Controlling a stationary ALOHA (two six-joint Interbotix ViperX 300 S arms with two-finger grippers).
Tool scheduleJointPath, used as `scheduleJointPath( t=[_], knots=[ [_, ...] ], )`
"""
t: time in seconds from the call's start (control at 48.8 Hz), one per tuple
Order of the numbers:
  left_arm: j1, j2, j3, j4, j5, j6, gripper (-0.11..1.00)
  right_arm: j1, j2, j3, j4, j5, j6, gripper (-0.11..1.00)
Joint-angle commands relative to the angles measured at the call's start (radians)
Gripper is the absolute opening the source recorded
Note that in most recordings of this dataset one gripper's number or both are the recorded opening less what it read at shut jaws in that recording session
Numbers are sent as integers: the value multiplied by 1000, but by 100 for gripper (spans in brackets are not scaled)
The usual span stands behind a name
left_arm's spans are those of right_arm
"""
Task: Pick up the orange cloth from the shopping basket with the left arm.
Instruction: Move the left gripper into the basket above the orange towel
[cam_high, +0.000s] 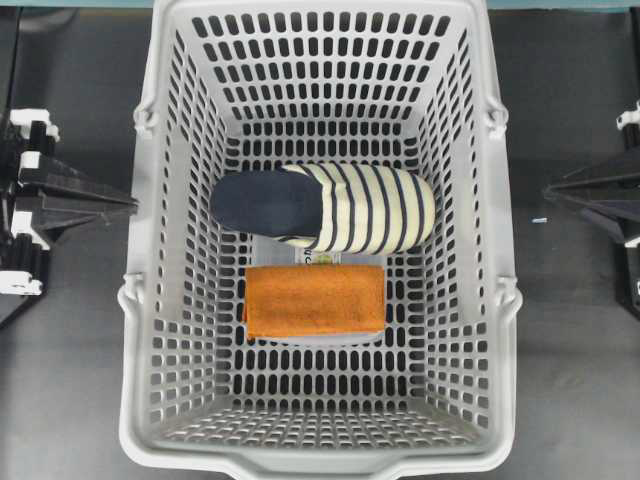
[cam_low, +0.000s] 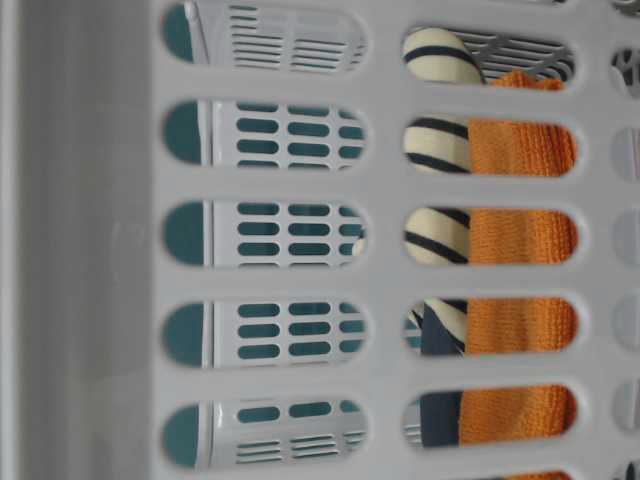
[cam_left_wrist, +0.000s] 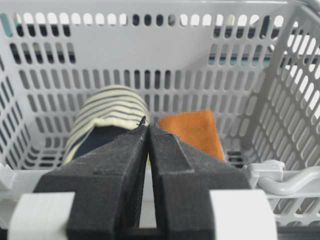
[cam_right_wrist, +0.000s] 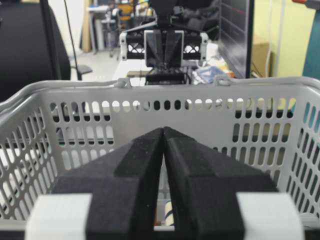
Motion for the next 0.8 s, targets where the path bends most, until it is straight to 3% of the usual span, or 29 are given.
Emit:
scheduleJointPath(
  t=[0.0,0.144,0.328,0.779],
  knots=[
    [-3,12,-64,38,41,-31,6,9,12,-15,3,-12,11,0],
    [-6,52,-176,40,242,-86,1,12,8,-15,21,-12,38,0],
    [-28,166,-356,40,471,-109,1,12,15,-14,21,-5,75,0],
    [-80,675,-896,41,1057,-89,1,12,18,-12,21,-5,69,0]
  ],
)
